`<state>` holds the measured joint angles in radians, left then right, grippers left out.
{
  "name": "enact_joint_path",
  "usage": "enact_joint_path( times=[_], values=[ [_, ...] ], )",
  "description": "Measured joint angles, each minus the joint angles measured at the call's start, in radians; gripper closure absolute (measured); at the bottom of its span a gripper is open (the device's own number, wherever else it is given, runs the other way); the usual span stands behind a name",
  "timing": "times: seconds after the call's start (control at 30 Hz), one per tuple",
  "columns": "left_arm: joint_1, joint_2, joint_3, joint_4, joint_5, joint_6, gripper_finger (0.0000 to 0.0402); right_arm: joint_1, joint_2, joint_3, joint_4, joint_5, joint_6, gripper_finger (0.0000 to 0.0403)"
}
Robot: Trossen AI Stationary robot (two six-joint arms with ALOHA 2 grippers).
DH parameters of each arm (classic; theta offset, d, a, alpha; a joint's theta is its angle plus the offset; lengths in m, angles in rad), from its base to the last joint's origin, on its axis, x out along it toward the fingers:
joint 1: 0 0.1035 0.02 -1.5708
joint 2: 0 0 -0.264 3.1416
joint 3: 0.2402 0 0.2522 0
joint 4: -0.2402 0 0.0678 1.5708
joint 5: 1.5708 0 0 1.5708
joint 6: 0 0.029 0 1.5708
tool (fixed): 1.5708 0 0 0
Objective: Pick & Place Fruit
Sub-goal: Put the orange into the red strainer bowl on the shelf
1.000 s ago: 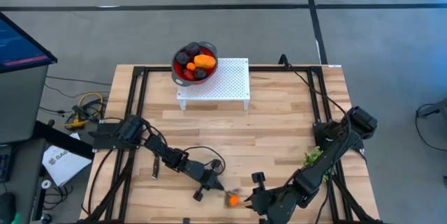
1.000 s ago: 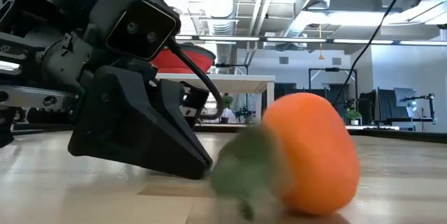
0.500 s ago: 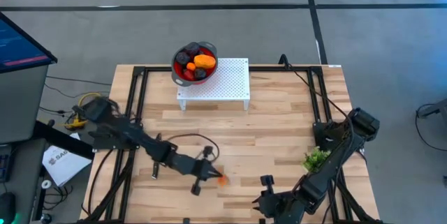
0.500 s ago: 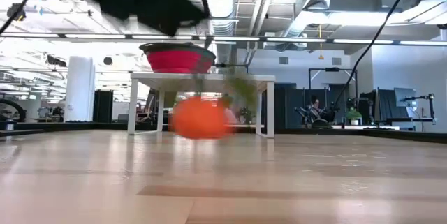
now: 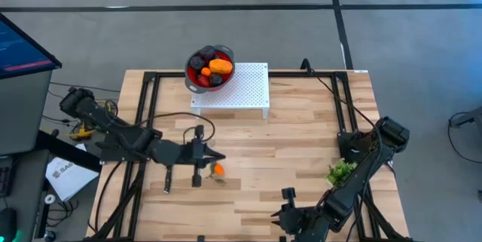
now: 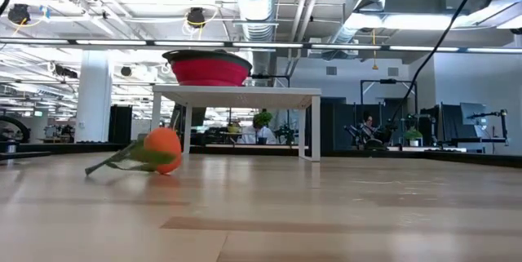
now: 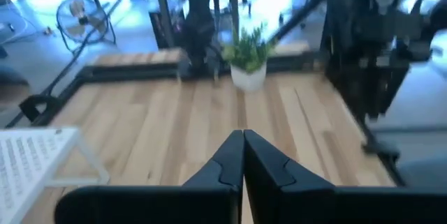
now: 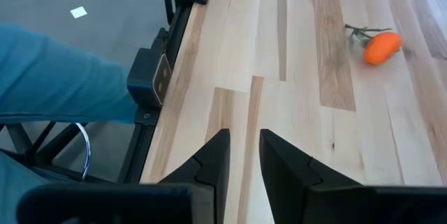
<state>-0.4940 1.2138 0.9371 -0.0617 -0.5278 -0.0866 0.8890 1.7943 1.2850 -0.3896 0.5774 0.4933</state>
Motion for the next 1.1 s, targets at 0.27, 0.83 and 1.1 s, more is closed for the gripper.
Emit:
enact_joint_path(
  times=[0.27,0.83,1.1],
  values=[
    [-0.122,0.082,-0.023,-0.159,-0.008,-0.136,0.0401,0.006,0.000,0.000,-0.003,0.003,-0.003,0.0331],
    [-0.305,0.438,-0.192,-0.152,-0.143,-0.853,0.0241,-0.014,0.000,0.000,0.002,0.010,-0.022,0.0331],
    [-0.308,0.587,-0.248,0.018,-0.314,-0.881,0.0232,-0.014,0.000,0.000,0.005,0.010,-0.022,0.0331]
  ],
)
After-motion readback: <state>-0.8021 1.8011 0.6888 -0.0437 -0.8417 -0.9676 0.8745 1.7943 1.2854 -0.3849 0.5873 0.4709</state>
